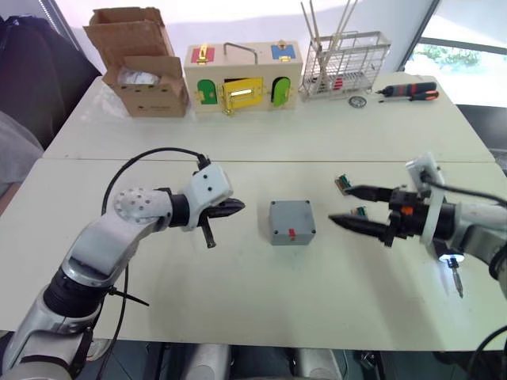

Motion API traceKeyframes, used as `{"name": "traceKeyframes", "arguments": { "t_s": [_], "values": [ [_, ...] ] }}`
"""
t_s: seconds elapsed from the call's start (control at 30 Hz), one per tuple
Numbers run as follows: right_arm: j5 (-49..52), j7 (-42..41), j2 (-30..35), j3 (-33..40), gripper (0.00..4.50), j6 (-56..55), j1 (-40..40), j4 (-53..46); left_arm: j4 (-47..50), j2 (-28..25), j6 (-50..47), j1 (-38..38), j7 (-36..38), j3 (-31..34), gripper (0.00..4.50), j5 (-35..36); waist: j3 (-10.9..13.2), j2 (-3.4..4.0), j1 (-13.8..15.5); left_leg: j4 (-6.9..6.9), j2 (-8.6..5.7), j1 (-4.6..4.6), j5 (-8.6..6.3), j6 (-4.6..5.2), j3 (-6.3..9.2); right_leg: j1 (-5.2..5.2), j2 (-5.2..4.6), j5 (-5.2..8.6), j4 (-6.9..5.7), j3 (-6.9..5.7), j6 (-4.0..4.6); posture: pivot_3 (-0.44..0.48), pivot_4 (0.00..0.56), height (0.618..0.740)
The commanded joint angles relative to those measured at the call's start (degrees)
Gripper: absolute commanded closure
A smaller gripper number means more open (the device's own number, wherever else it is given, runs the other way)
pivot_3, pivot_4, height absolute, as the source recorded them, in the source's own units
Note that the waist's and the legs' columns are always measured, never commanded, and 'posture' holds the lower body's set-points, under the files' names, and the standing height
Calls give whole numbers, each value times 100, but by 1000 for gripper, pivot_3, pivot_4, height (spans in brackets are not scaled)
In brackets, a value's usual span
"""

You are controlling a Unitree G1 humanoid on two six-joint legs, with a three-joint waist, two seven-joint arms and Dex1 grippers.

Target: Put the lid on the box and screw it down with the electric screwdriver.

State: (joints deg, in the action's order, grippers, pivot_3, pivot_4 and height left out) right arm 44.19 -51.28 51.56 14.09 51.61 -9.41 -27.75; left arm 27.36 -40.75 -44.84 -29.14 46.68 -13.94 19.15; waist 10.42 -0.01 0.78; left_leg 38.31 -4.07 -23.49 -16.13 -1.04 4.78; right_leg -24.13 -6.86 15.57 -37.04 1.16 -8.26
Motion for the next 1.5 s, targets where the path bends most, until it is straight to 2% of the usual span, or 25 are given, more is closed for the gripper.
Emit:
{"name": "traceKeyframes", "arguments": {
  "t_s": [0.03, 0.23, 0.37, 0.47, 0.63, 0.93, 1.13, 1.23, 1.37, 1.5],
  "values": [
    [-527, 62, -189, -490, 15, -618, 226, -73, -7, 234, 33, 149, -217, -282, 4500, -190, -1, -2, -14, 0, -2, 2, 0, 0, -3, 2, 0, 0, 1, 1, 0, 0, 150, 730],
    [-1061, 284, -438, -1056, 15, -964, 418, 8, -289, 657, 213, 490, -534, -645, 4500, -540, -1, -2, -17, -2, -1, 4, 2, -4, -9, -8, 2, 0, -4, 8, 0, 0, 150, 730],
    [-1137, 421, -707, -1248, 15, -998, 319, 63, -480, 846, 309, 515, -556, -662, 4500, -566, -1, -3, -6, -2, 0, 4, 4, -6, -9, -7, 1, 0, -4, 8, 0, 0, 150, 730],
    [-1166, 325, -695, -1451, 15, -921, 320, 13, -818, 1000, 547, 407, -526, -695, 4500, -648, -1, -2, -3, -1, -1, 4, 4, -7, -8, -7, 0, 0, -4, 9, 0, 0, 150, 730],
    [-1100, 369, -770, -1551, 15, -796, 336, -161, -1249, 1484, 578, 205, -442, -432, 4500, -365, -1, -3, -10, -1, -2, 4, 4, -7, -8, -7, 0, 0, -5, 8, 0, 0, 150, 730],
    [-993, 867, -1171, -1682, 15, -409, 341, -643, -2231, 1914, 1109, -403, -363, -487, 4500, -668, -2, -4, -7, -1, -7, 4, 5, -9, -8, -9, 1, 0, -9, 6, 0, 0, 150, 730],
    [-970, 821, -736, -1301, 15, -253, 414, -865, -2248, 1554, 1170, -404, -181, -481, 4500, -938, -2, -3, -14, -1, -8, 4, 5, -9, -8, -10, 1, 0, -11, 6, 0, 0, 150, 730],
    [-1097, 671, -418, -1222, 15, -391, 324, -709, -1975, 1140, 1058, -265, -11, -495, 4500, -1028, -3, -3, -16, -1, -8, 4, 5, -9, -8, -10, 1, 0, -11, 6, 0, 0, 150, 730],
    [-1627, 528, -227, -1501, 15, -889, -59, -102, -1137, 494, 692, 174, 387, -433, 4500, -813, -4, -4, -52, -3, -6, 4, 5, -9, -10, -13, 2, 0, -12, 6, 0, 0, 150, 730],
    [-2151, 219, -195, -1915, 15, -1489, -373, 568, -449, 253, 366, 596, 624, -408, 4500, -457, -4, -4, -21, -4, -1, 4, 5, -9, -7, -13, 1, 0, -13, 6, 0, 0, 150, 730]
  ]
}}
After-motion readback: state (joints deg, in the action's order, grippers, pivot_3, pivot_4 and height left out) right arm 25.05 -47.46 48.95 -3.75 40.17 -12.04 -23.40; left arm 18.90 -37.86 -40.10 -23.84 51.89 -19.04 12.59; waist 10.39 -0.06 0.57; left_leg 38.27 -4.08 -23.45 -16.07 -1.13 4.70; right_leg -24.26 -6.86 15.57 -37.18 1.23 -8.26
